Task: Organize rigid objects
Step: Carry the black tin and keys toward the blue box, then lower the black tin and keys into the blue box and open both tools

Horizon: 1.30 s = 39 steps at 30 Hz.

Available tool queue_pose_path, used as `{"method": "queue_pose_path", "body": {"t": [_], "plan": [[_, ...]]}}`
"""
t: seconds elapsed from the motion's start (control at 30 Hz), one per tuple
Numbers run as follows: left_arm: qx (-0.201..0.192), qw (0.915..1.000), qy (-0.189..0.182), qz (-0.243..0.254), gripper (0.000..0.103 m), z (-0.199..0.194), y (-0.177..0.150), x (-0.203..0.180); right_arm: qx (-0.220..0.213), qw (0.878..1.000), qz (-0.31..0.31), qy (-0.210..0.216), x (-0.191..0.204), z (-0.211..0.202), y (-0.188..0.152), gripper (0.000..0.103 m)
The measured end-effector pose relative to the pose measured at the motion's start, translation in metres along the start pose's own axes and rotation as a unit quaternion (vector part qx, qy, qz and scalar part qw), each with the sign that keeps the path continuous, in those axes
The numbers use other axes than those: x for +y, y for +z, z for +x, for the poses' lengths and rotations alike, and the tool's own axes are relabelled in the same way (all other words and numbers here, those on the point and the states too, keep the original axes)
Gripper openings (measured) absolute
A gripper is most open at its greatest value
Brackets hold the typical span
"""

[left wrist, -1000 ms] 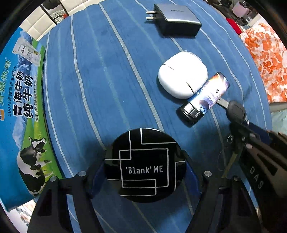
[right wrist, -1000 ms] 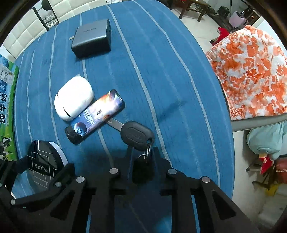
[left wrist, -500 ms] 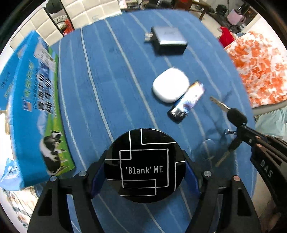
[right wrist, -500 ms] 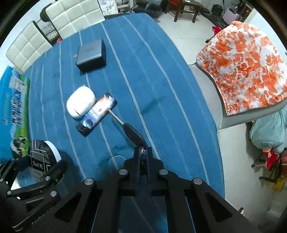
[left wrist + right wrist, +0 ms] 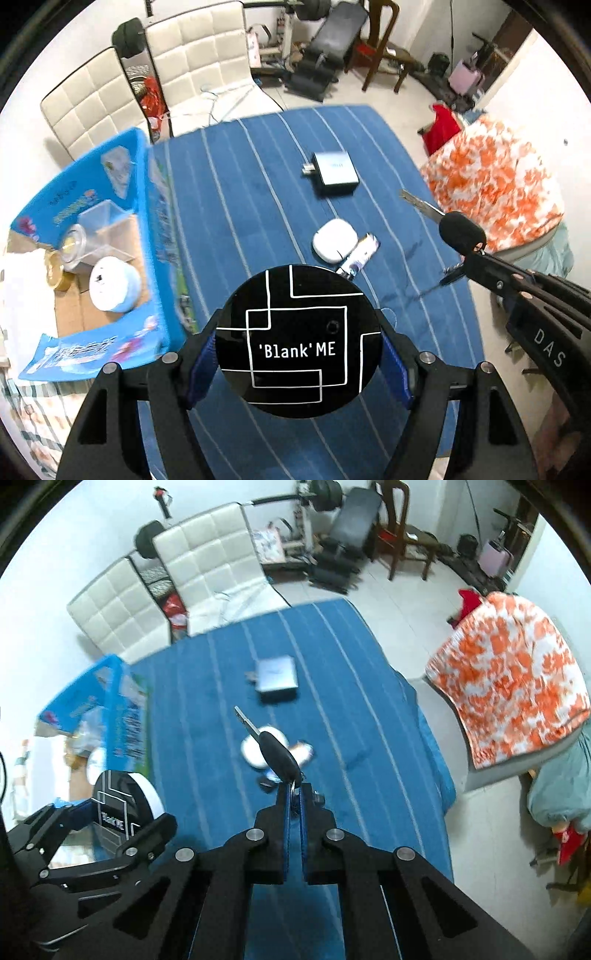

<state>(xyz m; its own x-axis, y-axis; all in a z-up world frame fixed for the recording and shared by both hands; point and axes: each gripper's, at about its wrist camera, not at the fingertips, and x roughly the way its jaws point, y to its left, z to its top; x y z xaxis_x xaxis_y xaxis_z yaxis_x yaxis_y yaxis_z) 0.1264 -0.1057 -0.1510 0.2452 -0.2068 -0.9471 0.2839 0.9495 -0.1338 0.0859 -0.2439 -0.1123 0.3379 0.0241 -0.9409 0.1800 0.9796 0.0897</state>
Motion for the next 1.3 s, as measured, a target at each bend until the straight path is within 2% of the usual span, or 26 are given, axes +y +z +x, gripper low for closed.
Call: {"method": "queue_pose_path", "body": {"t": [0.13, 0.33, 0.53, 0.67, 0.83, 1.03, 1.17, 1.3], "plan": [[-0.020, 0.9995, -0.010, -0.022, 0.073, -0.024, -0.007, 0.023, -0.019, 0.999, -0.026, 0.021, 0.036, -0.027, 0.003, 0.005], [-0.039, 0.9970, -0.003, -0.067, 0.073, -0.063, -0.032, 0.086, -0.042, 0.995, -0.075, 0.056, 0.121, -0.053, 0.007, 0.005], [-0.063, 0.9909, 0.056, -0.105, 0.073, -0.093, -0.052, 0.163, -0.041, 0.987, -0.130, 0.080, 0.217, -0.047, 0.000, 0.005], [-0.076, 0.9861, 0.085, -0.121, 0.073, -0.105, -0.058, 0.204, -0.032, 0.984, -0.153, 0.089, 0.267, -0.037, -0.005, 0.005], [-0.092, 0.9801, 0.104, -0.141, 0.073, -0.116, -0.060, 0.248, -0.025, 0.980, -0.172, 0.093, 0.315, -0.025, -0.005, 0.005], [-0.084, 0.9784, 0.095, -0.163, 0.073, -0.099, -0.057, 0.287, 0.003, 0.980, -0.165, 0.114, 0.337, 0.009, 0.000, 0.005], [-0.044, 0.9791, 0.050, -0.192, 0.073, -0.060, -0.057, 0.317, 0.047, 0.977, -0.151, 0.140, 0.350, 0.060, -0.003, 0.005], [-0.004, 0.9793, 0.035, -0.199, 0.073, -0.019, -0.056, 0.335, 0.073, 0.974, -0.154, 0.149, 0.364, 0.105, -0.011, 0.005]]}}
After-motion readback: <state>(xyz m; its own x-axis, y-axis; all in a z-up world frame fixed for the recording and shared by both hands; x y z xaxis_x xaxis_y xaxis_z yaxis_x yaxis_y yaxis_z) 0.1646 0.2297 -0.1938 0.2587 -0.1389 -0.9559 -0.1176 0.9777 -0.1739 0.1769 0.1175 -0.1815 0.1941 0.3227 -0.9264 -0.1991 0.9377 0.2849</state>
